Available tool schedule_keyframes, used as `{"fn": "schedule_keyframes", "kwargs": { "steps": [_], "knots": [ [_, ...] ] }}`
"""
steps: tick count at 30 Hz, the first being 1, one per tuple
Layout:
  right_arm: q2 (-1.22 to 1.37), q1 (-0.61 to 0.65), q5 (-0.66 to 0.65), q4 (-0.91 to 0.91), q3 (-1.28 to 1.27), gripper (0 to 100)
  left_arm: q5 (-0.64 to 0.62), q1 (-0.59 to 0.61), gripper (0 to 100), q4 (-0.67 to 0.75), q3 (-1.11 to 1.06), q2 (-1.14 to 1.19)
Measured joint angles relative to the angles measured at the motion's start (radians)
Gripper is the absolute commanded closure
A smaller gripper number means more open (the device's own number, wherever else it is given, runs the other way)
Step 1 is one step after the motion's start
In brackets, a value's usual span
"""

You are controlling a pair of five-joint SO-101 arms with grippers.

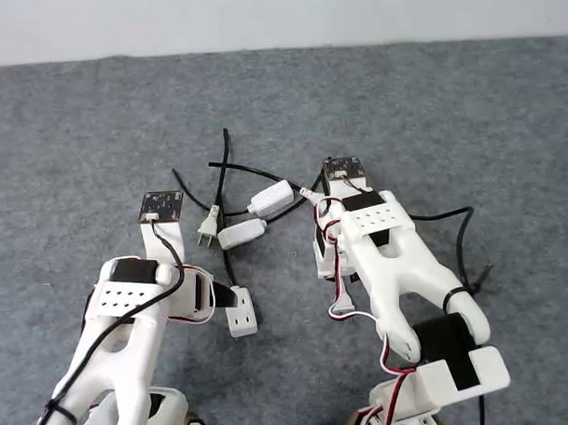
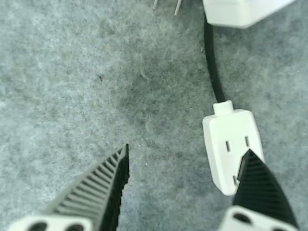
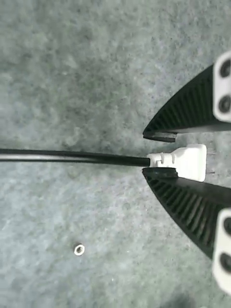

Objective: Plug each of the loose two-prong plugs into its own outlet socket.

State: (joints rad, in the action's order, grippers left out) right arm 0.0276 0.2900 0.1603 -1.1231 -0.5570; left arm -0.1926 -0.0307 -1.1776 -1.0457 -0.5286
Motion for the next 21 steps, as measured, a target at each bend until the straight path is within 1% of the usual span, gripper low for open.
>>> {"fn": "schedule_keyframes", "kwargs": {
  "steps": [7,13,17,21],
  "knots": [
    [0.052,0.032,0.000,0.003,-0.011,90.8,0.000,0.000,66,0.000,0.000,0.000],
    [0.074,0.026,0.000,0.006,-0.008,91.1,0.000,0.002,66,0.000,0.000,0.000],
    [0.074,0.025,0.000,0.006,-0.008,99.4,0.000,0.000,66,0.000,0.000,0.000],
    [0.075,0.023,0.000,0.006,-0.008,99.1,0.000,0.002,66,0.000,0.000,0.000]
  ]
}}
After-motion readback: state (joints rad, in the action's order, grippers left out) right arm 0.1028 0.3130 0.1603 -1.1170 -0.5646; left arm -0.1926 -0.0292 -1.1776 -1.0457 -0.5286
